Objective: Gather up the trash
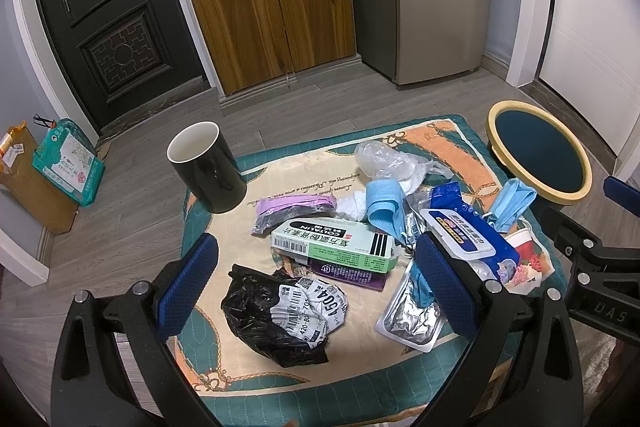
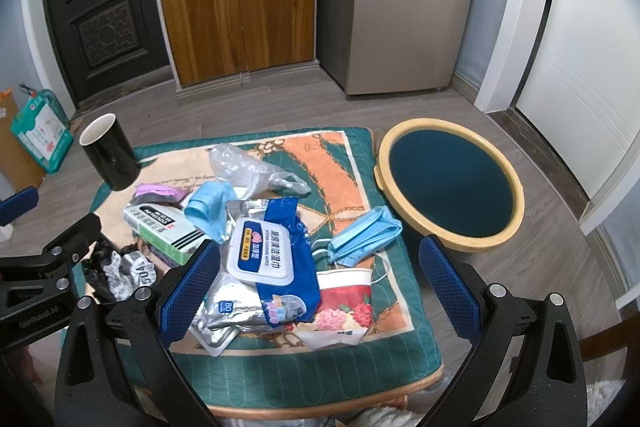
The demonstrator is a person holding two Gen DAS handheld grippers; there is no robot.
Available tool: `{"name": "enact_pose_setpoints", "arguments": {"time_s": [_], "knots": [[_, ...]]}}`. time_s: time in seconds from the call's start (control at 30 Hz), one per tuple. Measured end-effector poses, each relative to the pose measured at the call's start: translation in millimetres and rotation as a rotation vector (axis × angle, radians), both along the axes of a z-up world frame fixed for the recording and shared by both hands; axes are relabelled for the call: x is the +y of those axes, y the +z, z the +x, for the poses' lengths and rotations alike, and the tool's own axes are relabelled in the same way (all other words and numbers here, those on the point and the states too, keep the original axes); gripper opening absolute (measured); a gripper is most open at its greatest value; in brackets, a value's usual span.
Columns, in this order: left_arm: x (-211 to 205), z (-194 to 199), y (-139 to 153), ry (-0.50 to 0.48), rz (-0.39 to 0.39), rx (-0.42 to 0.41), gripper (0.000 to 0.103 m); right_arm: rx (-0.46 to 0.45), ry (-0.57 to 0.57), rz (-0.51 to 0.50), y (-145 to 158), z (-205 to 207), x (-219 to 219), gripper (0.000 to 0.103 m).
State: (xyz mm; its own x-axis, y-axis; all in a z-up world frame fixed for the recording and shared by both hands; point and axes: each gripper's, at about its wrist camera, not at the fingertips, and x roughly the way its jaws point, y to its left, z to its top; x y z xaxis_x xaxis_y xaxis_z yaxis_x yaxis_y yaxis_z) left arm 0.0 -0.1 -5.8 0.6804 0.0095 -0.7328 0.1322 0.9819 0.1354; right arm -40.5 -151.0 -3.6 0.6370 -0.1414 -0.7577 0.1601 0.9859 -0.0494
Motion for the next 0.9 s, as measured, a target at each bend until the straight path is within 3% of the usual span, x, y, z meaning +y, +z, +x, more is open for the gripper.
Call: {"name": "enact_pose_setpoints", "arguments": {"time_s": [0.67,0.77,0.9], "knots": [[2.7,2.5,-4.9,0.01,-0.02,0.032,0.097,0.011,-0.001,0.003,-4.7,-1.3,-3.7,0.099],[6.2,9.9,-6.3,0.03,-0.044,0.048,0.097,0.012,0.004,0.023,-1.0,2.6,-12.6,0.099],[12.7,32.9,-4.7,-0.004,-0.168,0.063,0.097,-0.023,0.016,0.018,23.0,23.9,-37.5,0.099]]}}
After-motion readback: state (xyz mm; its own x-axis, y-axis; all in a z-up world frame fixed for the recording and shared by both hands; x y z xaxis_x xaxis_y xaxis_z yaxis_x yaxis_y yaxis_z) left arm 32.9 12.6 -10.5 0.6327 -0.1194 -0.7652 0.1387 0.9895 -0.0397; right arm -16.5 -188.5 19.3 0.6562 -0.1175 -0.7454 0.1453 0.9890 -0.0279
